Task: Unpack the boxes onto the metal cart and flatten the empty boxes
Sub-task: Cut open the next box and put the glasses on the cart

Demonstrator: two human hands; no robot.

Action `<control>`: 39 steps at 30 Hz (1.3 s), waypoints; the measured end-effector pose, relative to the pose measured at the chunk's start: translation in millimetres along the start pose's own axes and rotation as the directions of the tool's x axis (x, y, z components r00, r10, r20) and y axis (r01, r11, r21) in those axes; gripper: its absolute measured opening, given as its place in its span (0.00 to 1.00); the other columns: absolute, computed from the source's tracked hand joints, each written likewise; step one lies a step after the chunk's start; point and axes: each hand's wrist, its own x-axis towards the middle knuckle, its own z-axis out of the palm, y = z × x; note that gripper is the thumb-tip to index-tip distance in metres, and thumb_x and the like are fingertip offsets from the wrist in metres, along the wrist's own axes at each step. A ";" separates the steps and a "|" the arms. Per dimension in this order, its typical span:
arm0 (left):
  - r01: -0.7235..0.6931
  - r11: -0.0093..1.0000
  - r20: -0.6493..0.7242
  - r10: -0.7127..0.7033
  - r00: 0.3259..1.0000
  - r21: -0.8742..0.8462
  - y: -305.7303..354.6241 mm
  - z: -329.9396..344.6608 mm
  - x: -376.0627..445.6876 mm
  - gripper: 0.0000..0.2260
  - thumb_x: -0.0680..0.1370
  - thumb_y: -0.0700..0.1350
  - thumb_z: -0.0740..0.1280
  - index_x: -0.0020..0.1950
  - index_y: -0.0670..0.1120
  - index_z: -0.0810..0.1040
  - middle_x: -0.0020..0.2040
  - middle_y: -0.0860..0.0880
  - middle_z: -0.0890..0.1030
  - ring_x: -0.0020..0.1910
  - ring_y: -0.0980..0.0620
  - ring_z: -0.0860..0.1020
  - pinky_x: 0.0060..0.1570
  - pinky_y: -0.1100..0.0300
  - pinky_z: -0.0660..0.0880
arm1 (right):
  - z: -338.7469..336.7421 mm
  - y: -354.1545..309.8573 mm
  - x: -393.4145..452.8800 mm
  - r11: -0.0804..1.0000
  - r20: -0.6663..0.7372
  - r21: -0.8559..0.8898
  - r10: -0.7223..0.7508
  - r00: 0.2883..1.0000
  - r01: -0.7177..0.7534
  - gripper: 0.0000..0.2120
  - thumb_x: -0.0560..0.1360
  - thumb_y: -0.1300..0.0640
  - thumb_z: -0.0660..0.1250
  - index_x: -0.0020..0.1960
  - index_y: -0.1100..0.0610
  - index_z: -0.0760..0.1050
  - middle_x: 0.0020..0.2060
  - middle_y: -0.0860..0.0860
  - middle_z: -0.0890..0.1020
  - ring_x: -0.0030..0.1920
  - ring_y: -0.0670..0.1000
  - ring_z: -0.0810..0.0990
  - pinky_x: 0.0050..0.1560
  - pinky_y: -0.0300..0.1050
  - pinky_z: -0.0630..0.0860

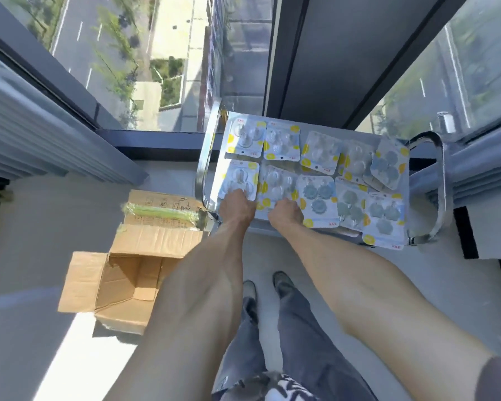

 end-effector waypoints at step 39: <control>0.670 0.209 0.104 -0.913 0.395 -0.712 -238.2 137.2 -295.7 0.14 0.78 0.40 0.62 0.62 0.45 0.77 0.60 0.45 0.80 0.58 0.44 0.79 0.45 0.58 0.72 | 208.6 8.2 -241.5 0.138 0.709 -0.481 -0.520 0.477 0.866 0.08 0.77 0.63 0.60 0.50 0.61 0.77 0.43 0.57 0.79 0.51 0.57 0.81 0.42 0.45 0.76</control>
